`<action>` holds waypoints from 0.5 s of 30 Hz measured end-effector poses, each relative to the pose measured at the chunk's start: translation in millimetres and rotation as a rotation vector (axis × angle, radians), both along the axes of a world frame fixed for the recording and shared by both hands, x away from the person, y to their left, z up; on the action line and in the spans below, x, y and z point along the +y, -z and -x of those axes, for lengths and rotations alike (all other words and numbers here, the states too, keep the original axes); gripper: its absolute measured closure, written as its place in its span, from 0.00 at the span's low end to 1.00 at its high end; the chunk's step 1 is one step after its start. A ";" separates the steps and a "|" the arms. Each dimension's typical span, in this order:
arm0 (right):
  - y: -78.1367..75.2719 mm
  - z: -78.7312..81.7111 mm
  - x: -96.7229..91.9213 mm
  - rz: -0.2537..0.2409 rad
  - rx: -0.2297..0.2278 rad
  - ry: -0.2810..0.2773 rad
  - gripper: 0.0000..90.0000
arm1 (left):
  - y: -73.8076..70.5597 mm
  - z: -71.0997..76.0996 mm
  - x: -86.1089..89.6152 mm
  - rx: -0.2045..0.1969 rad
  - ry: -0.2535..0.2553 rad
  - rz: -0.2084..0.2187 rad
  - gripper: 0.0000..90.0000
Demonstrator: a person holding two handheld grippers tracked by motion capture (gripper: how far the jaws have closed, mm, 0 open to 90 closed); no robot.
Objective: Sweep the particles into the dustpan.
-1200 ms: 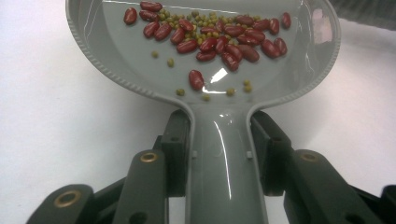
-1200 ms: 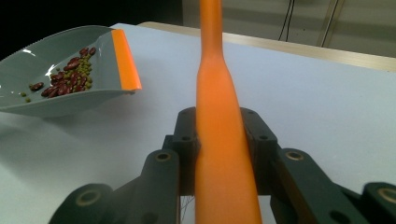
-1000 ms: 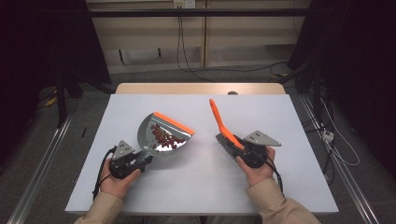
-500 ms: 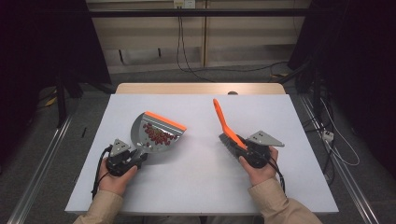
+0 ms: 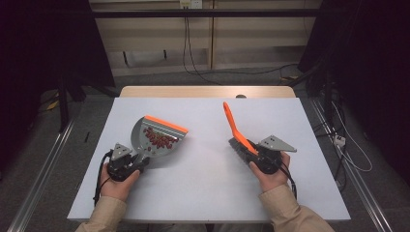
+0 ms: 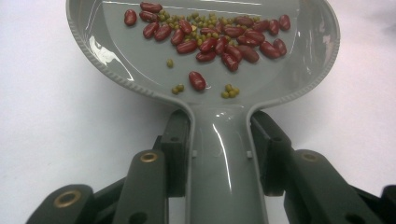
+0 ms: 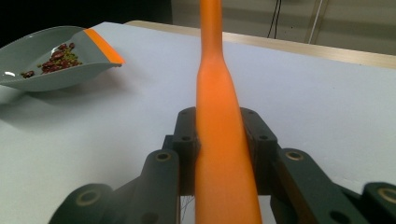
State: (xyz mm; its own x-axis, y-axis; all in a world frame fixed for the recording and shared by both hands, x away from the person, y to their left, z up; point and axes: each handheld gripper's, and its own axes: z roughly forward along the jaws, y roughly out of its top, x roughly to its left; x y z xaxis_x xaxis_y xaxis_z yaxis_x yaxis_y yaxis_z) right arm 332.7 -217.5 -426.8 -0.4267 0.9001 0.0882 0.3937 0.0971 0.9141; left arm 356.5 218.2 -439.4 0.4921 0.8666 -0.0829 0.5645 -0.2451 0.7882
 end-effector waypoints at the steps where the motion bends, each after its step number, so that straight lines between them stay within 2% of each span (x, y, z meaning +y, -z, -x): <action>1: 0.4 -0.1 -0.7 0.002 0.001 0.003 0.79 | -0.3 -0.1 1.1 0.005 -0.002 -0.001 0.70; 15: 4.3 -3.7 -8.1 0.005 0.009 0.037 0.79 | 3.5 -4.5 8.0 0.031 -0.073 -0.023 0.70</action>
